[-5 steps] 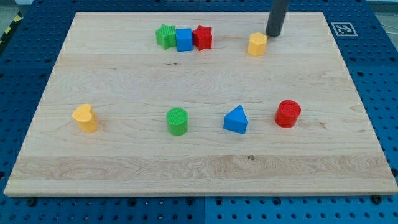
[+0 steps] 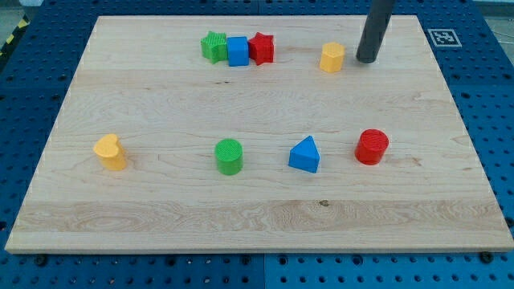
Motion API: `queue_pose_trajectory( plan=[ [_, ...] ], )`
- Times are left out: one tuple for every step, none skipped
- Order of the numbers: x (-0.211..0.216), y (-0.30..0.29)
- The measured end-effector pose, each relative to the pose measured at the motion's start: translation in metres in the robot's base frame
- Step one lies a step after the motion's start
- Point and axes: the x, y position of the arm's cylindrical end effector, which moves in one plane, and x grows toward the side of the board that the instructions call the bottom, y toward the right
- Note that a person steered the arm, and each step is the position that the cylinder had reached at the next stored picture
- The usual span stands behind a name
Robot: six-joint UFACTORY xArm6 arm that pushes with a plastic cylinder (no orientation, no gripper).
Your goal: Push the yellow hexagon into the red star
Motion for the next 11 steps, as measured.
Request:
queue_pose_trajectory(
  plan=[
    [0.01,-0.024],
    [0.01,-0.045],
    [0.01,-0.062],
    [0.01,-0.073],
    [0.01,-0.075],
    [0.01,-0.075],
    [0.01,-0.067],
    [0.003,-0.067],
    [-0.004,-0.067],
    [-0.008,-0.067],
    [-0.011,-0.067]
  ],
)
